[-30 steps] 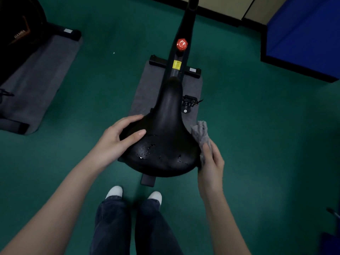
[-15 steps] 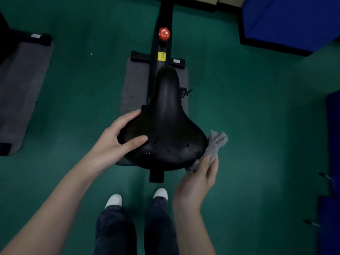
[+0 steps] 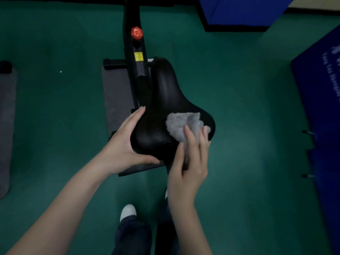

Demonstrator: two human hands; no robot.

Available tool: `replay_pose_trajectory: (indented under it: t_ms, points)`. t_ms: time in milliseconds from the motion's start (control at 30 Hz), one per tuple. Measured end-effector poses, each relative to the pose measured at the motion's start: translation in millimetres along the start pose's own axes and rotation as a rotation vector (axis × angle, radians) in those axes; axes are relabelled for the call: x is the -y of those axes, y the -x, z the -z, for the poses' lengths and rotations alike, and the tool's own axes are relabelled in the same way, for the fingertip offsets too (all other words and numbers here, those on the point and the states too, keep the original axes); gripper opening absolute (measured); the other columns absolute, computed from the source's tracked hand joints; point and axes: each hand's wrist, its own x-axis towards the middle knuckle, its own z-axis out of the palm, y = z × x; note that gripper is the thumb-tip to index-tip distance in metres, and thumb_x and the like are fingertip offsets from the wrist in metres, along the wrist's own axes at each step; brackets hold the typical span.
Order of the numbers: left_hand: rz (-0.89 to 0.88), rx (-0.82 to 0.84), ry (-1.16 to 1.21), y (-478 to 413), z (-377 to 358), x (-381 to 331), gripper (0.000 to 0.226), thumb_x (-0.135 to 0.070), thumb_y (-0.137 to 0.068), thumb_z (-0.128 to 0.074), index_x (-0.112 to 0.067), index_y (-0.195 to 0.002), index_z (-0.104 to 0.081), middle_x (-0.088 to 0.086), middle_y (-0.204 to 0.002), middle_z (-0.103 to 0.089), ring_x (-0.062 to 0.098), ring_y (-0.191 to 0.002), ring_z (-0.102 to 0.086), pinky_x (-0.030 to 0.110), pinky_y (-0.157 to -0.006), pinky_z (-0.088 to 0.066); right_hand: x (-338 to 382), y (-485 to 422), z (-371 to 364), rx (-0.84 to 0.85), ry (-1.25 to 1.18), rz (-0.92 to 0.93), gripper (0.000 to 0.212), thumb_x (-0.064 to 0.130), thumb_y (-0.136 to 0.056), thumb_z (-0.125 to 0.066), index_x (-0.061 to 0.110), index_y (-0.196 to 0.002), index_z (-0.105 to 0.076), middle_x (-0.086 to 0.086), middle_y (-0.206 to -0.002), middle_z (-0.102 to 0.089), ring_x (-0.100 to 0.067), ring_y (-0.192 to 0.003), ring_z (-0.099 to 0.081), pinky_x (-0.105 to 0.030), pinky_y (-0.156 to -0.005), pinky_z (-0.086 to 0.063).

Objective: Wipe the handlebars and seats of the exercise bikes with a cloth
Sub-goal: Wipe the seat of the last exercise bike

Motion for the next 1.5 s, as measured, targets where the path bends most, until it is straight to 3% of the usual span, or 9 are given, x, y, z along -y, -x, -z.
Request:
replay_pose_trajectory:
  t_ms: [133,333,567,733,867,1000,1100,1267,1500]
  points:
    - [-0.038,0.038,0.000,0,4,6,0.123,-0.057,-0.041,-0.079,-0.045,-0.145,-0.015,-0.026,-0.153,-0.017,-0.012,-0.138,-0.014,0.011,-0.112,-0.014,-1,-6,-7,-0.157,-0.086,-0.092,0.033,0.014,-0.098,-0.046,0.019,-0.130,-0.055,-0.004,-0.144,-0.047,-0.014,-0.139,-0.036,-0.048,-0.112,-0.033]
    - [-0.070,0.032,-0.002,-1,4,16,0.120,-0.063,-0.044,-0.076,-0.050,-0.145,-0.012,-0.040,-0.147,-0.009,-0.019,-0.134,-0.010,0.013,-0.108,-0.014,-14,-49,-6,-0.469,-0.779,-0.773,0.030,0.022,-0.103,-0.041,0.018,-0.130,-0.052,-0.003,-0.127,-0.062,-0.011,-0.108,-0.064,-0.024,-0.084,-0.053]
    - [-0.113,0.012,0.015,-2,2,22,0.120,-0.067,-0.044,-0.075,-0.048,-0.145,-0.014,-0.032,-0.151,-0.012,-0.015,-0.137,-0.012,0.014,-0.110,-0.015,32,7,-48,-0.635,-0.757,-0.846,0.031,0.033,-0.102,-0.039,0.047,-0.129,-0.041,0.028,-0.121,-0.051,0.009,-0.105,-0.060,-0.008,-0.075,-0.049]
    - [-0.123,-0.052,0.010,0,-1,25,0.117,-0.065,-0.046,-0.076,-0.044,-0.146,-0.020,-0.027,-0.152,-0.020,-0.014,-0.136,-0.017,0.008,-0.111,-0.017,35,-7,-44,-0.708,-0.801,-1.000,0.035,0.029,-0.103,-0.036,0.035,-0.137,-0.040,0.007,-0.127,-0.056,-0.004,-0.102,-0.061,-0.022,-0.080,-0.052]
    - [-0.098,-0.123,0.041,9,-6,25,0.113,-0.064,-0.049,-0.076,-0.042,-0.146,-0.023,-0.025,-0.151,-0.025,-0.007,-0.138,-0.022,0.033,-0.116,-0.025,33,-9,-38,-0.637,-0.501,-0.739,0.037,0.026,-0.103,-0.037,0.032,-0.139,-0.041,0.009,-0.140,-0.047,0.001,-0.118,-0.054,-0.025,-0.102,-0.045]
    - [-0.099,-0.153,0.086,8,-9,26,0.110,-0.061,-0.048,-0.078,-0.044,-0.144,-0.026,-0.019,-0.151,-0.029,-0.003,-0.138,-0.025,0.037,-0.116,-0.027,36,31,-48,-0.432,-0.120,-0.403,0.042,0.022,-0.102,-0.038,0.032,-0.143,-0.037,0.001,-0.155,-0.030,-0.004,-0.142,-0.026,-0.016,-0.111,-0.027]
    - [-0.088,-0.154,0.113,8,-11,26,0.108,-0.058,-0.049,-0.079,-0.046,-0.142,-0.026,-0.020,-0.150,-0.029,-0.005,-0.137,-0.026,0.034,-0.116,-0.027,40,40,-46,-0.257,-0.010,-0.231,0.040,0.015,-0.100,-0.040,0.023,-0.139,-0.043,-0.009,-0.157,-0.025,-0.012,-0.147,-0.013,-0.033,-0.119,-0.018]
    - [-0.076,-0.138,0.120,10,-12,26,0.111,-0.059,-0.049,-0.077,-0.038,-0.146,-0.026,-0.019,-0.151,-0.028,-0.007,-0.137,-0.025,0.021,-0.115,-0.024,31,-26,-20,-0.008,0.268,-0.094,0.031,0.013,-0.097,-0.046,0.006,-0.123,-0.060,-0.011,-0.132,-0.058,-0.025,-0.136,-0.041,-0.039,-0.121,-0.011]
    - [-0.078,-0.153,0.154,12,-13,25,0.110,-0.058,-0.048,-0.077,-0.039,-0.145,-0.027,-0.020,-0.151,-0.028,-0.011,-0.136,-0.023,0.010,-0.111,-0.021,32,-14,-6,0.247,0.313,0.165,0.029,0.012,-0.097,-0.048,0.009,-0.122,-0.063,-0.011,-0.131,-0.059,-0.024,-0.133,-0.045,-0.044,-0.118,-0.023]
